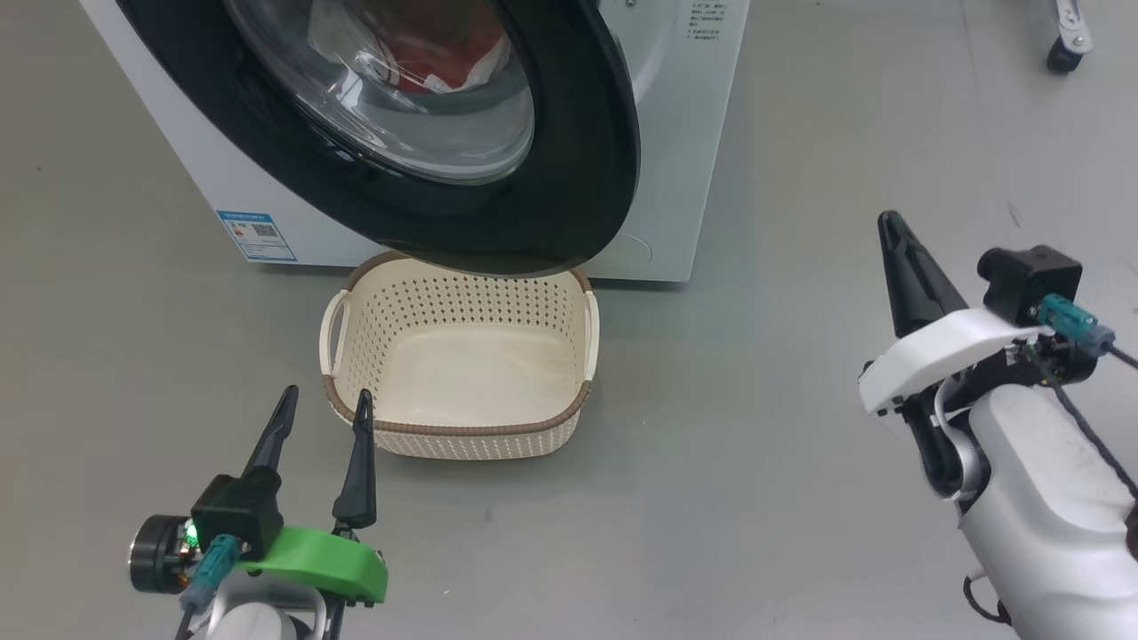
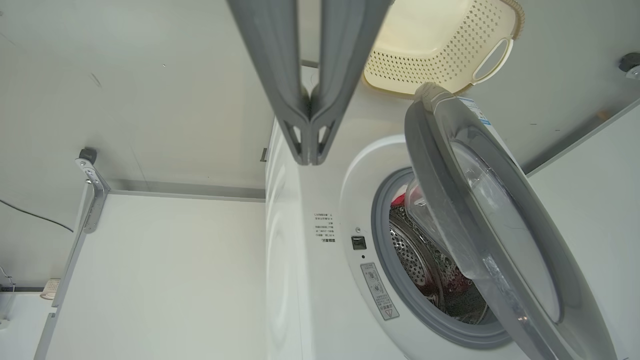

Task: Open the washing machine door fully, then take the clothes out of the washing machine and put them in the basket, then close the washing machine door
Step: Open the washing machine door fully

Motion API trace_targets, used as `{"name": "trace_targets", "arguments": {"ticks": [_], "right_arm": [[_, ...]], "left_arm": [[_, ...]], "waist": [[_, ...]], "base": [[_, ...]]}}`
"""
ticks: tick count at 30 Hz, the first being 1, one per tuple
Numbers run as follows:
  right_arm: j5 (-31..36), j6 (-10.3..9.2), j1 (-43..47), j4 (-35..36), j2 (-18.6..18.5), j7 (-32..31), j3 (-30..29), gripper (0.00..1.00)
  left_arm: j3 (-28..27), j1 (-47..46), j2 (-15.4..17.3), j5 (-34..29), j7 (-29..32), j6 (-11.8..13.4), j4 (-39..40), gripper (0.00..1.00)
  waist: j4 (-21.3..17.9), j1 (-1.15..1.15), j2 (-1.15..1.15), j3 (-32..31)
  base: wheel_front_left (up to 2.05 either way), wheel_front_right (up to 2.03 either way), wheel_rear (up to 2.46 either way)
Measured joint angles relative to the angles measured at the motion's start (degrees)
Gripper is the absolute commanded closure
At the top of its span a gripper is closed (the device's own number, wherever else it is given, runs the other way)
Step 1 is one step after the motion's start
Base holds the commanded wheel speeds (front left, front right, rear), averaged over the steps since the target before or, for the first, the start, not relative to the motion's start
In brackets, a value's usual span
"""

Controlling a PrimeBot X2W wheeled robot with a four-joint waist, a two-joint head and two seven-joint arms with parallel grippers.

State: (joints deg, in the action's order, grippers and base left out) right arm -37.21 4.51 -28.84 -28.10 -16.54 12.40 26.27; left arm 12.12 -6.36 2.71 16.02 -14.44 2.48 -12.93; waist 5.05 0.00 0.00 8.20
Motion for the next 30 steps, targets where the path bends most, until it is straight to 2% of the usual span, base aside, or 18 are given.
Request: {"name": "trace_targets", "arguments": {"ticks": [4, 12, 13, 14, 19, 30], "right_arm": [[-0.16, -1.09, 3.18, 0.52, 1.83, 2.38, -0.58, 1.00], [-0.56, -3.20, 7.05, 3.25, 2.32, 2.36, -2.79, 1.00], [-0.56, -3.23, 7.47, 3.45, 2.37, 2.36, -2.91, 0.67], [-0.56, -3.25, 7.95, 3.76, 2.47, 2.35, -3.05, 0.00], [-0.52, -4.12, 9.08, 5.37, 3.05, 2.31, -3.37, 0.00], [1.56, -4.68, 10.63, 9.59, 3.47, 2.30, -4.70, 0.00]], "left_arm": [[-0.75, 0.65, 0.02, -0.62, 0.00, -0.10, 0.70, 0.00], [-2.05, 0.67, 0.00, -1.12, 0.00, -0.34, 2.92, 0.00], [-2.23, 0.69, 0.00, -1.13, 0.00, -0.34, 3.02, 0.00], [-2.36, 0.74, 0.00, -1.22, 0.00, -0.34, 3.15, 0.00], [-2.66, 1.08, 0.00, -1.43, 0.00, -0.56, 3.64, 0.00], [-3.19, 1.74, -0.02, -1.52, 0.00, -0.75, 4.10, 0.00]], "waist": [[-0.59, 0.00, 0.00, -0.70], [-1.12, 0.00, 0.00, -1.26], [-1.14, 0.00, 0.00, -1.29], [-1.17, 0.00, 0.00, -1.32], [-1.28, 0.00, 0.00, -1.22], [-1.44, 0.00, 0.00, -0.12]], "base": [[0.00, 0.00, 0.00], [0.00, 0.00, 0.00], [0.00, 0.00, 0.00], [0.00, 0.00, 0.00], [0.00, 0.00, 0.00], [0.00, 0.00, 0.00]]}}
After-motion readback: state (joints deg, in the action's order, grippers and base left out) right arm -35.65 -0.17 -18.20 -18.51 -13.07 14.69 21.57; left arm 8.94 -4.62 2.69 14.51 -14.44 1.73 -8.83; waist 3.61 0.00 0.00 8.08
